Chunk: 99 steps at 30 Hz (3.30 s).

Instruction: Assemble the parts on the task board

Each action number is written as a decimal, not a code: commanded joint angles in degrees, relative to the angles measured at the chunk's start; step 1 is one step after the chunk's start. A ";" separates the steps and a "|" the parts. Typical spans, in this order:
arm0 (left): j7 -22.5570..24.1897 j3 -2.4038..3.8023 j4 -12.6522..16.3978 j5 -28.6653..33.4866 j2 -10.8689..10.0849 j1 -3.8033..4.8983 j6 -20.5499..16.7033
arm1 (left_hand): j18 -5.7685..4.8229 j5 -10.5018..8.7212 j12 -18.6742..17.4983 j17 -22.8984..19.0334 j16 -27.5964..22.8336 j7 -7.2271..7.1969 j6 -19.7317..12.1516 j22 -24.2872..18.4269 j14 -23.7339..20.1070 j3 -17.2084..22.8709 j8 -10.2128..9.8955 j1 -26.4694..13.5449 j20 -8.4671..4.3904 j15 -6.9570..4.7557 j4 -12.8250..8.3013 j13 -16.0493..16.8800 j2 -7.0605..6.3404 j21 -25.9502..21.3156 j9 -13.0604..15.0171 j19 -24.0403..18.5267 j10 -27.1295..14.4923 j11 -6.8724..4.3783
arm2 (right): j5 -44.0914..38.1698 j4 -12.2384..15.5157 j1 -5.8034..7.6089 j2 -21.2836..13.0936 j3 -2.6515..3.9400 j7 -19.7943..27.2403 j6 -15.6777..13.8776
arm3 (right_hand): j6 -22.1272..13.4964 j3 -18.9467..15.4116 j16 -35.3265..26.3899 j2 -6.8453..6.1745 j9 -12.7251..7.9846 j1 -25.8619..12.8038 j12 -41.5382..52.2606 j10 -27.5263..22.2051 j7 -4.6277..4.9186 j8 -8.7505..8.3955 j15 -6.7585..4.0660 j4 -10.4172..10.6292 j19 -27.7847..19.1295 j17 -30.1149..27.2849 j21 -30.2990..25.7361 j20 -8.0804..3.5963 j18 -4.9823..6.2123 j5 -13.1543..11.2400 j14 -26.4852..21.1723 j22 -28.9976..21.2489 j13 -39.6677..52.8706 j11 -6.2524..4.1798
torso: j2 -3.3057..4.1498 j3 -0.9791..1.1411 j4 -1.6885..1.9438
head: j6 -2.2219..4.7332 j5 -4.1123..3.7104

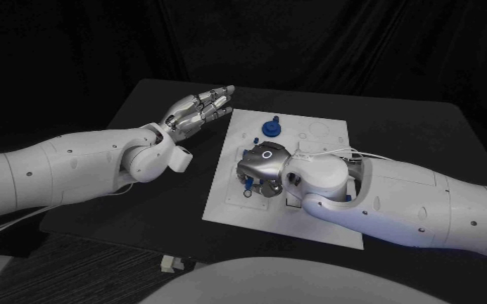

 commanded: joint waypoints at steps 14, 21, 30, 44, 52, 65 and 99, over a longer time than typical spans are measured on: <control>6.16 0.05 0.00 0.06 0.25 -0.08 0.97 | 0.72 0.33 0.29 0.09 0.36 0.30 0.20 0.08 -0.01 0.34 0.27 0.56 0.28 -0.38 -0.01 0.07 0.07 0.24 0.08 0.06 0.04 0.33 | -0.83 1.11 -0.54 -0.09 0.04 -0.05 -0.38 | 0.05 -0.25 0.27 -0.09 0.09 -0.18 0.02 0.52 0.31 -0.04 0.33 -0.42 0.14 1.23 -0.38 0.05 0.19 0.17 2.80 3.18 0.19 0.09 | -0.04 -0.01 0.00 | -0.01 -0.10; 6.07 0.05 -0.01 0.06 0.22 -0.08 1.02 | 0.72 0.33 0.29 0.09 0.36 0.30 0.20 0.08 -0.01 0.34 0.27 0.56 0.28 -0.38 -0.01 0.07 0.07 0.24 0.08 0.06 0.04 0.33 | -0.83 1.60 -0.69 -0.45 0.04 -0.13 -0.06 | 0.05 -0.25 0.25 -0.08 0.09 -0.17 0.03 0.53 0.31 -0.05 0.34 -0.44 0.12 1.17 -0.52 0.05 0.21 0.18 2.78 3.16 0.19 0.09 | -0.03 0.00 -0.01 | -0.01 -0.03; 6.01 0.05 -0.01 0.06 0.39 -0.09 1.25 | 0.72 0.34 0.28 0.08 0.34 0.32 0.12 0.10 -0.02 0.36 0.26 0.58 0.29 -0.36 0.00 0.07 0.13 0.25 0.07 0.07 0.04 0.42 | -0.83 1.89 -1.00 -0.69 0.04 -0.91 0.75 | 0.07 -0.25 0.17 -0.02 0.11 -0.02 0.06 0.60 0.34 -0.12 0.36 -0.64 0.04 0.98 -0.86 0.07 0.25 0.24 2.72 3.11 0.23 0.10 | -0.04 0.00 0.00 | -0.01 0.00; 6.12 0.05 0.08 0.06 0.22 -0.10 1.29 | 0.72 0.41 0.18 0.07 0.33 0.47 0.03 0.07 -0.05 0.42 0.25 0.64 0.30 -0.31 0.02 0.05 0.27 0.25 0.06 0.07 0.01 0.39 | -0.83 1.80 -1.26 -0.83 0.04 -1.91 0.91 | -0.12 -0.28 0.06 0.08 0.08 0.16 -0.03 0.46 0.48 -0.40 0.54 -0.97 -0.41 0.73 -3.13 0.03 0.58 0.38 2.61 2.72 0.24 0.23 | -0.05 -0.01 0.00 | -0.01 0.08; 6.05 0.05 -0.04 0.06 0.24 -0.10 1.38 | 0.72 0.41 0.18 0.07 0.33 0.47 0.03 0.07 -0.05 0.42 0.25 0.64 0.30 -0.31 0.02 0.05 0.27 0.25 0.06 0.07 0.01 0.39 | -0.83 1.75 -1.36 -0.98 0.04 -2.00 1.60 | -0.53 -0.41 0.03 0.13 0.01 0.22 -0.22 0.10 0.67 -0.87 0.65 -1.33 -0.67 0.67 -3.54 0.09 0.59 0.38 2.54 2.69 0.23 0.39 | -0.03 -0.01 0.02 | -0.01 -0.06; 6.00 0.05 -0.22 0.06 0.33 -0.10 1.46 | 0.71 0.46 0.15 0.08 0.35 0.47 -0.03 0.07 -0.06 0.45 0.24 0.66 0.31 -0.24 0.03 0.05 0.35 0.25 0.06 0.07 0.00 0.42 | -0.83 1.25 -1.77 -0.86 0.04 -1.83 1.89 | -7.05 -0.92 -0.67 -0.23 -1.98 -0.98 -1.69 -4.97 1.31 -5.57 0.89 -1.82 -2.03 -0.95 -7.78 0.33 1.10 -0.36 1.79 2.00 -0.01 1.36 | -0.04 0.00 0.01 | -0.01 -0.02; 6.08 0.06 -0.25 0.06 0.05 -0.11 1.43 | 0.70 0.73 0.07 0.10 0.44 0.45 -0.25 0.19 -0.04 0.57 0.20 0.88 0.32 -0.10 -0.07 0.03 0.52 0.30 0.03 0.13 -0.05 0.57 | 2.78 9.18 4.78 -14.58 0.05 5.78 -28.49 | -41.72 -27.29 -0.19 -6.80 -13.60 -12.31 1.39 -30.23 -8.99 -8.54 0.88 11.84 -1.72 -0.76 -15.94 0.77 1.73 -7.14 1.39 -0.11 -0.33 2.16 | -0.04 0.00 0.01 | -0.01 -0.29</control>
